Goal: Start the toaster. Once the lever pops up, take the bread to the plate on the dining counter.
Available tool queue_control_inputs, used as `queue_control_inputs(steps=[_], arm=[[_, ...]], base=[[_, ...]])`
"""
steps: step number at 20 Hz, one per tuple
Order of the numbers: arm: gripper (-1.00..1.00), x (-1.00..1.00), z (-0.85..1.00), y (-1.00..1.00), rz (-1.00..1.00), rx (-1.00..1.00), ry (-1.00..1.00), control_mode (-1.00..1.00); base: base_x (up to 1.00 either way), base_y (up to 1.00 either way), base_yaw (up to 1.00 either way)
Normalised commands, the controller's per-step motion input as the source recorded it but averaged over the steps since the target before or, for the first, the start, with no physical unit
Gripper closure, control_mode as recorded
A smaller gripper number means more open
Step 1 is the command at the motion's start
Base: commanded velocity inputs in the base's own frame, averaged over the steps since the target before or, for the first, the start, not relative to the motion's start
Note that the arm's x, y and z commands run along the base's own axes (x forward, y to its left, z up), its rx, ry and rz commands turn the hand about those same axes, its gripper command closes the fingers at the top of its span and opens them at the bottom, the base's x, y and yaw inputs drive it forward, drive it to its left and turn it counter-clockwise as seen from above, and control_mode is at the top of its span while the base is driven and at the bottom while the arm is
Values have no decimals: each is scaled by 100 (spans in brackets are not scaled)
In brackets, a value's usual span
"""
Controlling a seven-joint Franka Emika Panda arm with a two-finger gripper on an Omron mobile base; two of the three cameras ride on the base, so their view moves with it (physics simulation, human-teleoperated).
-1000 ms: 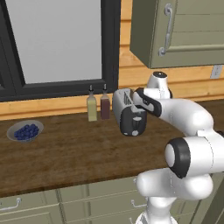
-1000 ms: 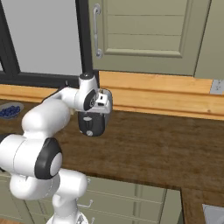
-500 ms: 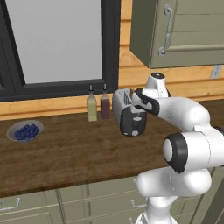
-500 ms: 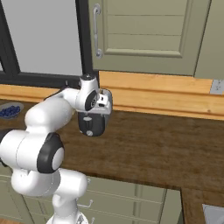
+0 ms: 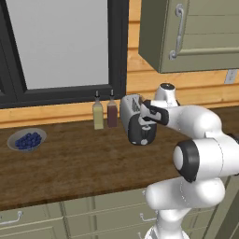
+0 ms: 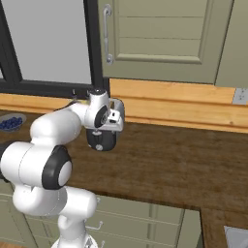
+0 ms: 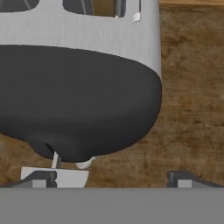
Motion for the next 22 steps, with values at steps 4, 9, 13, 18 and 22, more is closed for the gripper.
queue_control_inputs(steps=[4, 9, 13, 18, 22], arm=[[-100, 0, -22, 0, 0, 0, 0, -100], [-100, 0, -23, 0, 0, 0, 0, -100], [-100, 0, -23, 0, 0, 0, 0, -100], [-100, 0, -23, 0, 0, 0, 0, -100], [-100, 0, -21, 0, 0, 0, 0, -100]], base=[[0, 0, 0], [0, 0, 0], [0, 0, 0], [0, 0, 0], [0, 0, 0]])
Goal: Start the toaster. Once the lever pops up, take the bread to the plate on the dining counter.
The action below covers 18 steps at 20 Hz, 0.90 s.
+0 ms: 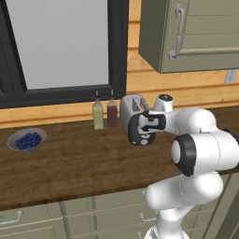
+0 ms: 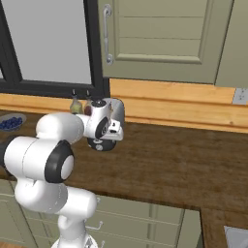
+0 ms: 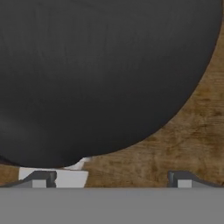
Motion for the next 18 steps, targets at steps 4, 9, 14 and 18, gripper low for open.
queue_control_inputs(steps=[4, 9, 14, 18], arm=[[-100, 0, -14, 0, 0, 0, 0, -100], [-100, -1, 0, 0, 0, 0, 0, -100], [-100, -20, 7, 0, 0, 0, 0, -100], [-100, -43, 24, 0, 0, 0, 0, -100]], base=[[0, 0, 0], [0, 0, 0], [0, 0, 0], [0, 0, 0]])
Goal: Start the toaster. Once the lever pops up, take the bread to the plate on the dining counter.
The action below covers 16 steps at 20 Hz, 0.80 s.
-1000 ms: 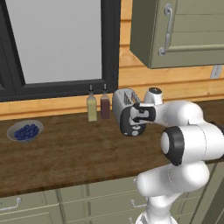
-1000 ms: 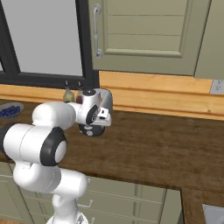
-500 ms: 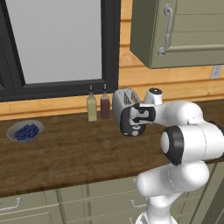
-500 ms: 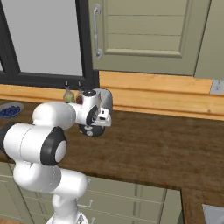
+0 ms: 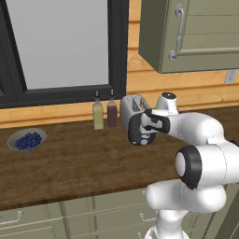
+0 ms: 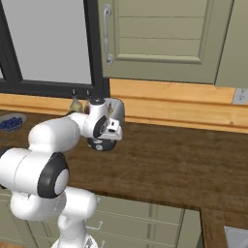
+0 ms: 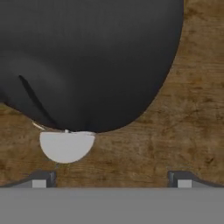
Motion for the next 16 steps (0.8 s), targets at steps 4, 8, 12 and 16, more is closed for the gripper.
queue_control_inputs(steps=[4, 8, 12, 16], arm=[[-100, -36, 34, 0, 0, 0, 0, -100], [-100, -21, 34, 0, 0, 0, -4, -100], [-100, -15, 38, 0, 0, 0, -20, -100], [-100, -11, 47, 1, 0, 0, -27, -100]], base=[[0, 0, 0], [0, 0, 0], [0, 0, 0], [0, 0, 0]])
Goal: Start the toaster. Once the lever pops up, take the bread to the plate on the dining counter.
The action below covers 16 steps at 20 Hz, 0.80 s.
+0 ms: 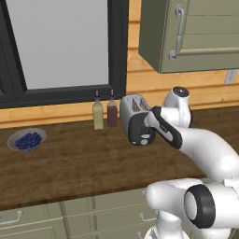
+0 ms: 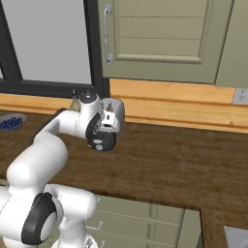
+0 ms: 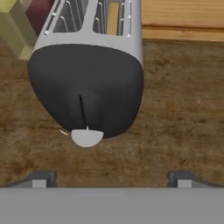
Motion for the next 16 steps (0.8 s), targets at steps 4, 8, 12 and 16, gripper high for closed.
queue_control_inputs(steps=[4, 8, 12, 16], arm=[[-100, -3, 29, 6, 0, 0, -35, -100], [-100, -5, 38, 0, 0, 0, -33, -100], [-100, -3, 47, 0, 0, 0, -19, -100], [-100, 0, 44, 0, 0, 0, 0, -100]], base=[[0, 0, 0], [0, 0, 0], [0, 0, 0], [0, 0, 0]])
